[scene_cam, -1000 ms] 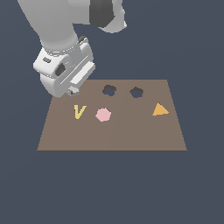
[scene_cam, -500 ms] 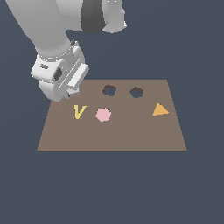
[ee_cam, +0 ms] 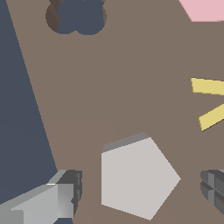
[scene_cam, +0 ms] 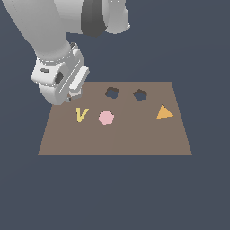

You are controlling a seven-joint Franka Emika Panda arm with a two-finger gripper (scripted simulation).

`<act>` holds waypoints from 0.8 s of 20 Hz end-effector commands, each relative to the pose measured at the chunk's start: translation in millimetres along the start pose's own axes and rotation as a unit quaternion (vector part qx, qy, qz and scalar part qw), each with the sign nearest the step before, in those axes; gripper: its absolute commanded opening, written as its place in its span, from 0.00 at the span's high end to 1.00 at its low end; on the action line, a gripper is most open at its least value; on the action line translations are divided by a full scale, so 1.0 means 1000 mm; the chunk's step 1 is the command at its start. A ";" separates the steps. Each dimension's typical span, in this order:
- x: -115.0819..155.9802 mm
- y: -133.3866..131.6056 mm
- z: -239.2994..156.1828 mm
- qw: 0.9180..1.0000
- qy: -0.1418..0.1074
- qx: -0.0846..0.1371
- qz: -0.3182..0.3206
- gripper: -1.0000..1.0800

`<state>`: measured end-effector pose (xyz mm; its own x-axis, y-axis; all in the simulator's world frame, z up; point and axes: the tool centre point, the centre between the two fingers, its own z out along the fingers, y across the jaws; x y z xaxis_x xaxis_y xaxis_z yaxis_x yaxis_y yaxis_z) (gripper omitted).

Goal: Insert a designated object into the corresponding slot on a board.

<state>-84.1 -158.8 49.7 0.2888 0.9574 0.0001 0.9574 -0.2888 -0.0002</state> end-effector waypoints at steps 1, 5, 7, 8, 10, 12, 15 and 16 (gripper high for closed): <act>0.001 0.000 0.000 1.000 0.000 0.000 0.000 0.04; 0.000 0.000 0.003 1.000 0.000 0.000 0.000 0.04; 0.000 0.000 0.008 1.000 0.000 0.000 0.000 0.04; 0.001 0.000 0.012 1.000 0.000 0.000 0.000 0.04; 0.001 0.000 0.017 1.000 0.000 0.000 0.000 0.04; 0.001 0.000 0.020 1.000 0.000 0.000 0.000 0.04; 0.001 0.000 0.020 1.000 0.000 0.000 0.000 1.00; 0.001 0.000 0.020 1.000 0.000 0.000 0.000 1.00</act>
<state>-83.9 -158.1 30.7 0.2889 0.9573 0.0000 0.9573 -0.2889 0.0006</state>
